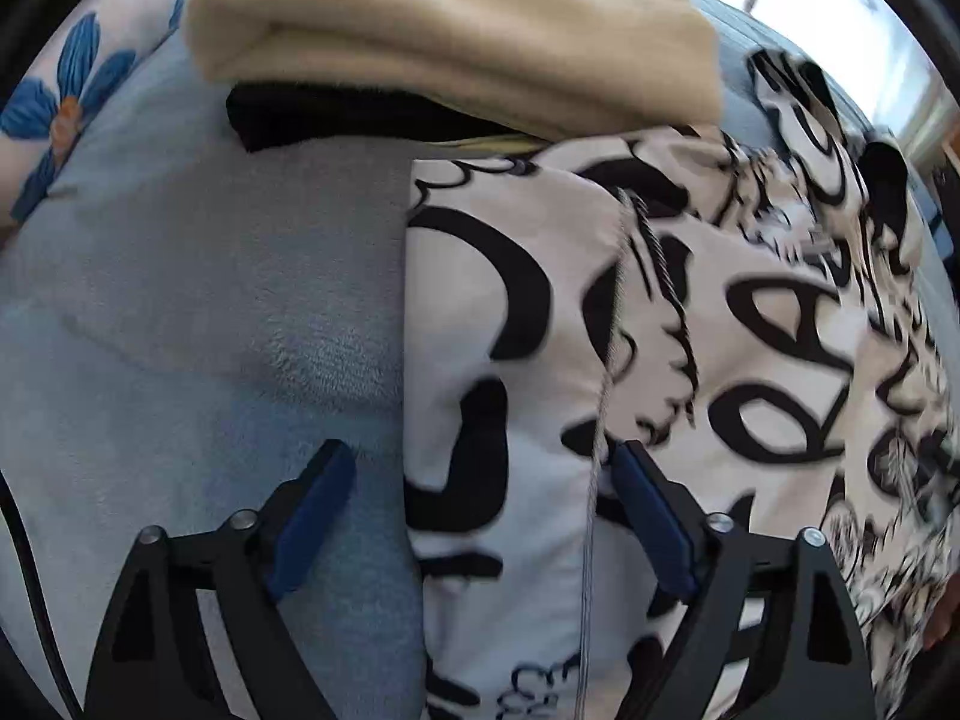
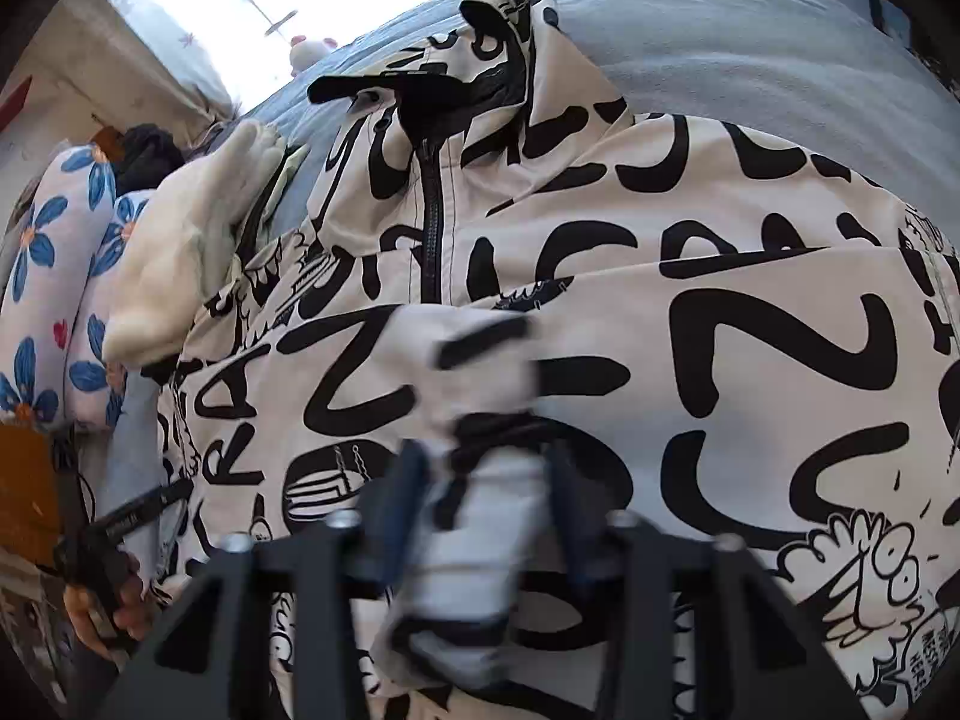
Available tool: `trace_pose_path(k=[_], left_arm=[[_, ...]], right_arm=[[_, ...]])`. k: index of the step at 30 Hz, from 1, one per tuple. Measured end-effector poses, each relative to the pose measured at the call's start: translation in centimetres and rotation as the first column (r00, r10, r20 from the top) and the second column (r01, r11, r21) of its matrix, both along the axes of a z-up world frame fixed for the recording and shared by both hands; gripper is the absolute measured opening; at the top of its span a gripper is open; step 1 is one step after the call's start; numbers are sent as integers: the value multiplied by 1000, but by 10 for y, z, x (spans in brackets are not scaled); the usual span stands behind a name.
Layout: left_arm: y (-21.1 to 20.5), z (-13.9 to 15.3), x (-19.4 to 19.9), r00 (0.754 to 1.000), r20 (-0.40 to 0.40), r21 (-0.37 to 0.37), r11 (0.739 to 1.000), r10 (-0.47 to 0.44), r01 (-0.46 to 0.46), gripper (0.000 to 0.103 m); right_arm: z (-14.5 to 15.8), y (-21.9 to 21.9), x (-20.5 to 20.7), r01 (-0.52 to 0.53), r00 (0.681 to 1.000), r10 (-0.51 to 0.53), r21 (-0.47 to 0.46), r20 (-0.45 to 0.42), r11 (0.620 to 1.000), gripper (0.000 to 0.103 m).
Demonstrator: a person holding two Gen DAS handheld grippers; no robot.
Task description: Fold large clothes
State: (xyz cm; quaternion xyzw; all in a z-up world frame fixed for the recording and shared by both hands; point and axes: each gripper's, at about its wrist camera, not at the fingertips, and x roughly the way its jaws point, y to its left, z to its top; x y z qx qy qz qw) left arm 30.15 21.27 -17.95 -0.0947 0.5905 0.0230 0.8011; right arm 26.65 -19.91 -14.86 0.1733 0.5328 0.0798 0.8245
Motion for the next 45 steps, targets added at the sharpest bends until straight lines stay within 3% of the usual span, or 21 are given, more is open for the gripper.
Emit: trace_pose_path(k=[1,2,3,4,5,6,7,12,14,17,19,22,24,28,33,38,41,45], left_arm=[[2,1,2,1000,3,-6,1000,6,-6,84],[2,3,5,1000,13,-5,1000,9,-9,72],[0,8,6,999,46,-42,999,-15,17,45],[-3,12,7,998,52,-52,998,-30,33,37],[-6,15,8,997,67,-26,999,-31,33,34],[-13,20,6,993,106,30,999,-44,41,16],[-18,22,4,990,130,86,995,-60,49,11],[-32,16,2,981,173,178,983,-83,52,11],[-34,16,1,978,191,205,978,-88,48,12],[-35,21,-2,976,203,228,973,-80,33,16],[-35,27,-8,980,192,241,971,-61,14,25],[-35,47,-28,978,205,207,978,-45,2,30],[-45,61,-47,971,229,198,980,-67,21,31],[-81,74,-84,964,233,156,983,-131,96,32],[-131,60,-122,970,178,15,986,-168,168,32],[-147,34,-128,972,161,76,984,-169,158,32],[-134,29,-124,972,177,122,983,-156,136,32],[-99,27,-117,976,191,139,987,-107,81,32]], right_arm=[[1,-2,-3,5,1000,-5,14,14,1000,19],[5,-5,-6,9,1000,-10,35,28,999,16],[11,-9,-11,14,998,-18,74,54,997,15],[18,-13,-18,19,996,-29,111,84,994,14],[23,-15,-23,23,994,-37,128,107,992,13],[26,-17,-29,33,991,-49,132,122,991,13],[26,-22,-37,61,988,-78,124,133,990,13],[-13,-33,-42,104,992,-110,96,64,990,17],[-18,-29,-41,92,992,-97,68,75,993,20],[-5,-27,-43,110,992,-110,0,70,994,36],[9,-24,-49,124,989,-117,-72,94,990,37],[32,-18,-69,137,980,-106,-186,168,973,37],[44,-11,-84,128,974,-83,-214,209,968,37],[47,24,-100,11,977,30,-193,210,981,37],[36,84,-103,-157,967,182,-142,178,977,37],[13,117,-95,-230,959,258,-209,120,951,37],[5,97,-93,-188,969,226,-298,101,936,35],[9,39,-93,-17,987,81,-415,137,910,35]])
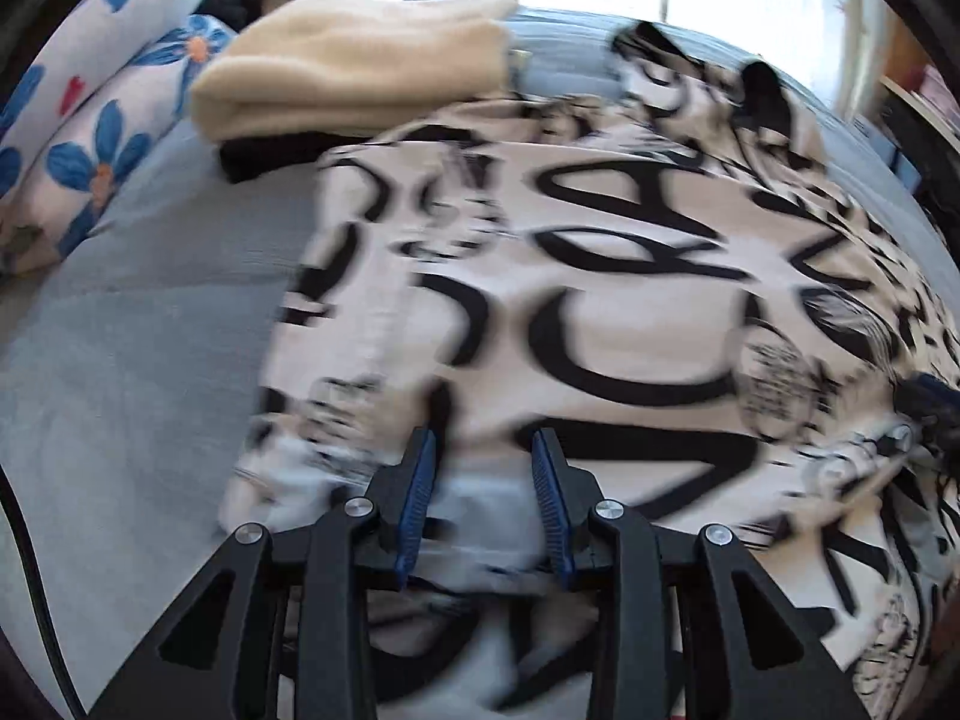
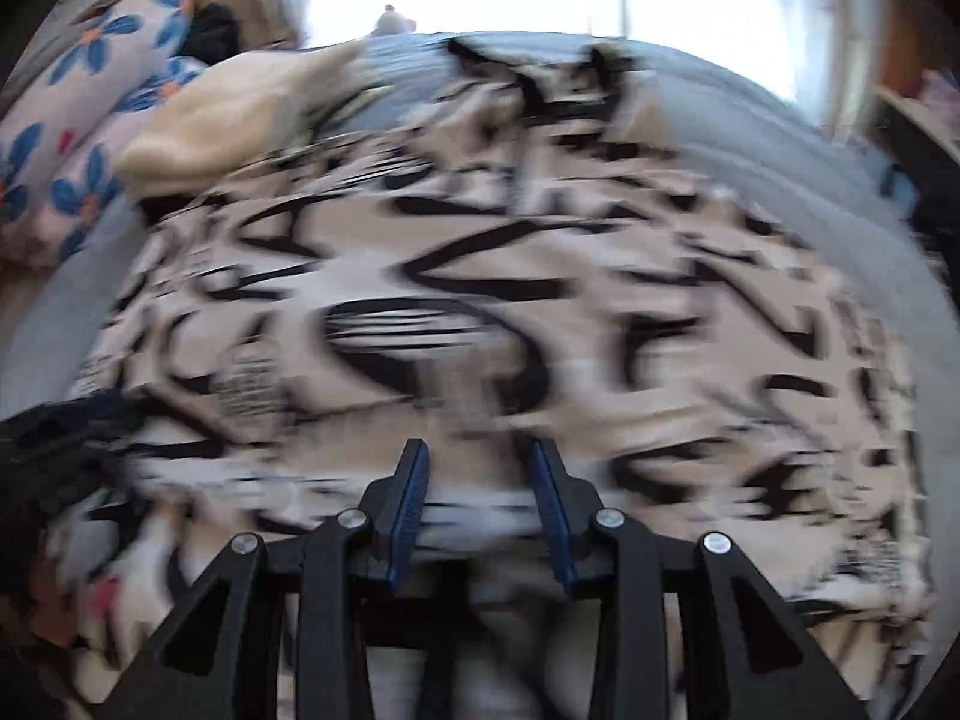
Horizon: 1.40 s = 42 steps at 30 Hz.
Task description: Fold large clothes
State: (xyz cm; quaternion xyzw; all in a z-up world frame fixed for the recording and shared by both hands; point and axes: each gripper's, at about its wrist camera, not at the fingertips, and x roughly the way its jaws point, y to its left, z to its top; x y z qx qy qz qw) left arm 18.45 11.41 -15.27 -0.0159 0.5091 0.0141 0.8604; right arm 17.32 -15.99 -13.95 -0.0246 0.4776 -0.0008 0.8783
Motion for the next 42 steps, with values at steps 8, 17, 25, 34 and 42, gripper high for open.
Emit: trace_pose_path(k=[8,17,25,34,42], left_arm=[[8,-1,4,1000,-7,-22,1000,-5,4,39],[5,23,2,1000,-2,-30,1000,8,-8,63],[5,63,-15,999,40,-23,999,26,-25,72],[-9,107,-46,997,74,-41,999,-12,15,72],[-15,142,-89,992,117,-76,996,-43,52,72]], right_arm=[[-1,-45,-6,87,996,-85,77,-27,993,46],[15,-43,-8,106,994,-107,95,1,990,46],[48,-48,-31,120,990,-130,157,55,980,46],[89,-47,-71,95,987,-119,207,108,974,48],[121,-53,-118,89,982,-119,194,148,977,48]])
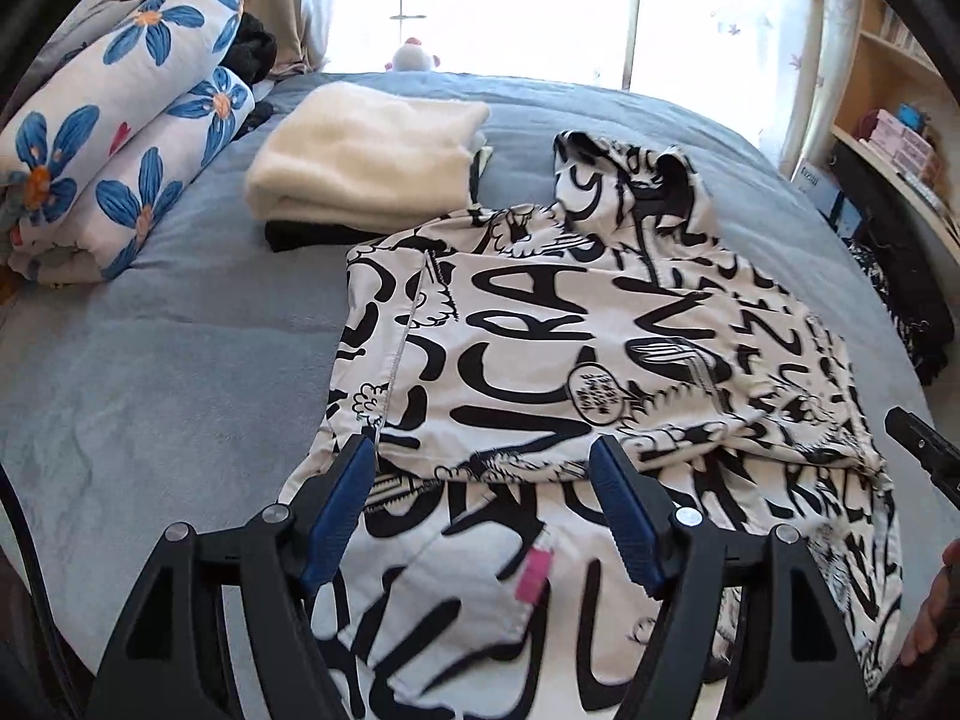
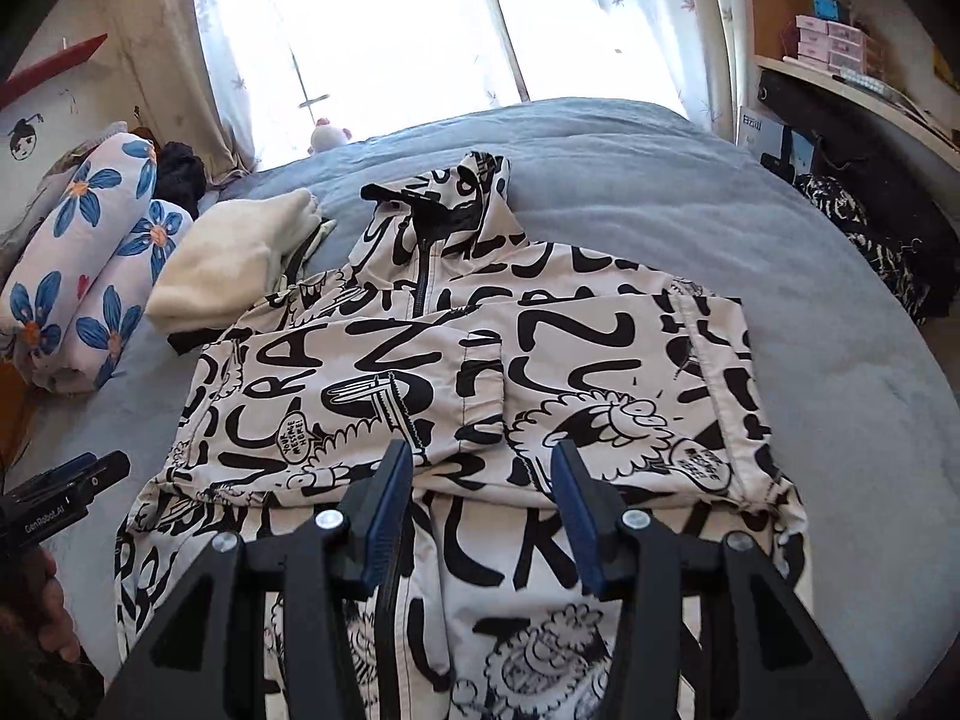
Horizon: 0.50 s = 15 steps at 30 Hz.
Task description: Fold large clothes
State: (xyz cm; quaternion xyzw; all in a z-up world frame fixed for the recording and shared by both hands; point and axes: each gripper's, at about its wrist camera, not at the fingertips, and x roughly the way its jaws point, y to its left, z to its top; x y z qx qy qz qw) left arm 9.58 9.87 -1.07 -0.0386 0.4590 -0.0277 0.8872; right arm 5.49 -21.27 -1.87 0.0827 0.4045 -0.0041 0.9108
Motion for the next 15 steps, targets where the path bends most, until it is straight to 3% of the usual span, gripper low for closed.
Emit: trace_pose_path(k=[15], left_arm=[[-1,45,-91,988,150,-10,999,-36,38,72]], right_arm=[[30,-7,-85,-8,999,10,-42,51,999,48]])
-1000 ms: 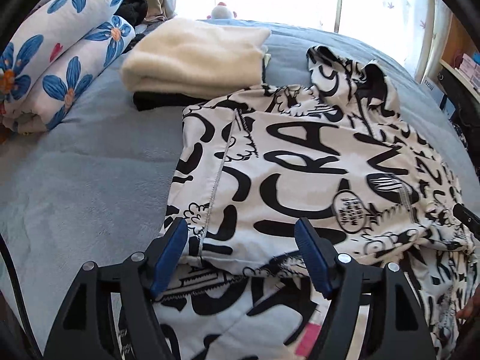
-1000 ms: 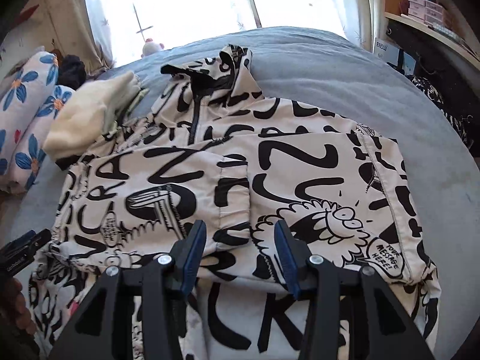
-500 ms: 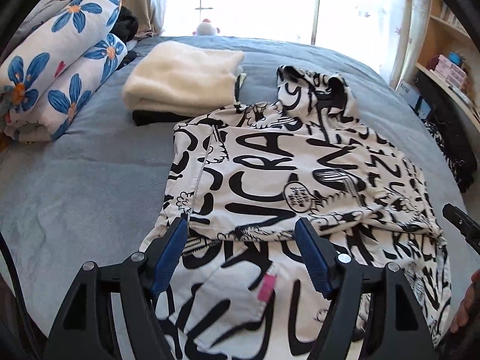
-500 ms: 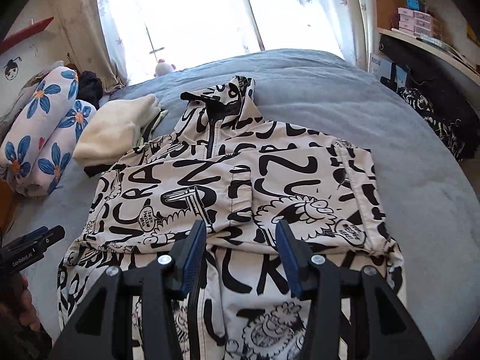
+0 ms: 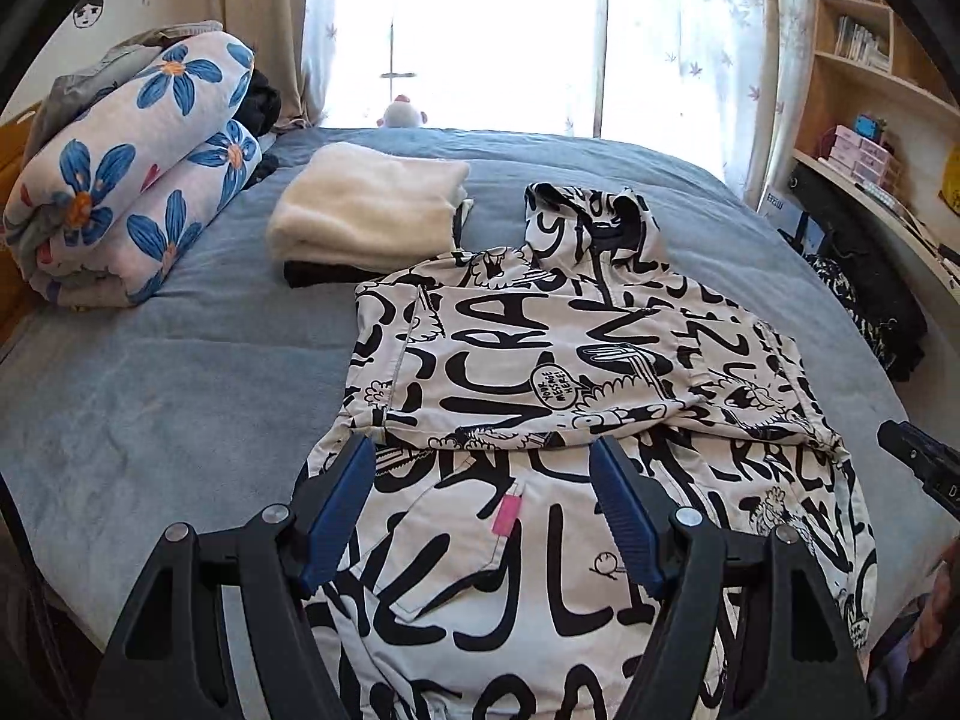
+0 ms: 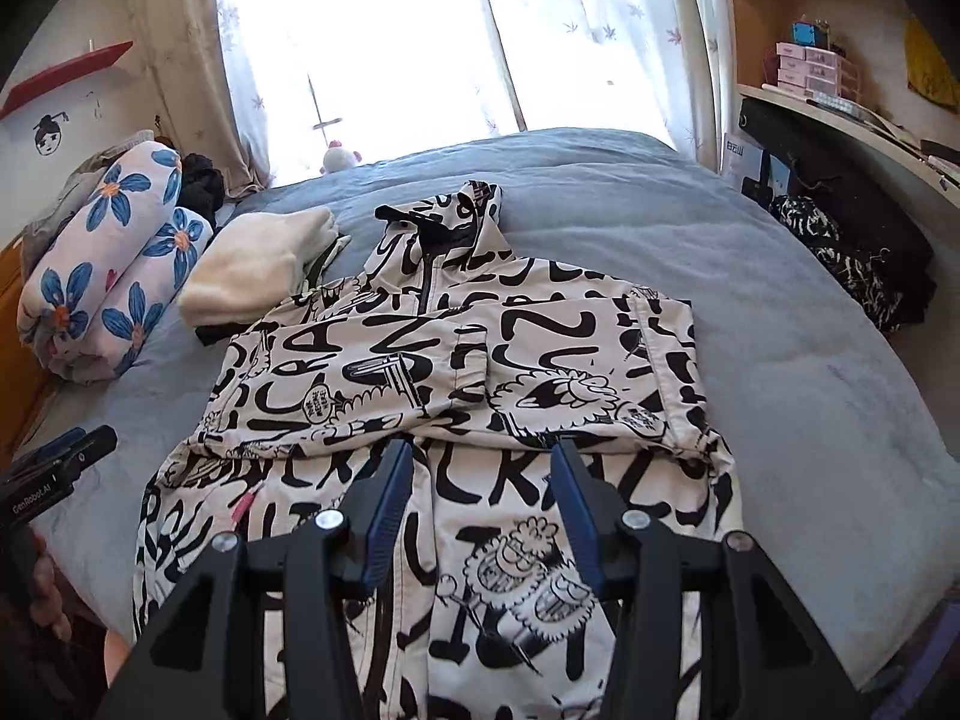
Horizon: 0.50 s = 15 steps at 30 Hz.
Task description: Fold large clothes
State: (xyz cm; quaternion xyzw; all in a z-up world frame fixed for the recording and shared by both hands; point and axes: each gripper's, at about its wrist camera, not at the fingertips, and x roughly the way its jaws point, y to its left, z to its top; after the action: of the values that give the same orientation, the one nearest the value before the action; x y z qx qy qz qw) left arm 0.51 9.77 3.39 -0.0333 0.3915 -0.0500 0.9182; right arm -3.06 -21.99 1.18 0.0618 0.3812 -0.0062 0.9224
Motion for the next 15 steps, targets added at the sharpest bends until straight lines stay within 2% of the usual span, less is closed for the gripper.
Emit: trace_pose_path(k=[10,15], left_arm=[[3,-3,-39,999,-6,-14,999,-53,53,72],[11,-14,-52,999,-38,-14,999,-37,36,72]], right_arm=[[-1,-4,-47,-10,1000,11,-14,12,1000,48],[-7,-7,-62,-11,1000,11,-7,3,1000,48]])
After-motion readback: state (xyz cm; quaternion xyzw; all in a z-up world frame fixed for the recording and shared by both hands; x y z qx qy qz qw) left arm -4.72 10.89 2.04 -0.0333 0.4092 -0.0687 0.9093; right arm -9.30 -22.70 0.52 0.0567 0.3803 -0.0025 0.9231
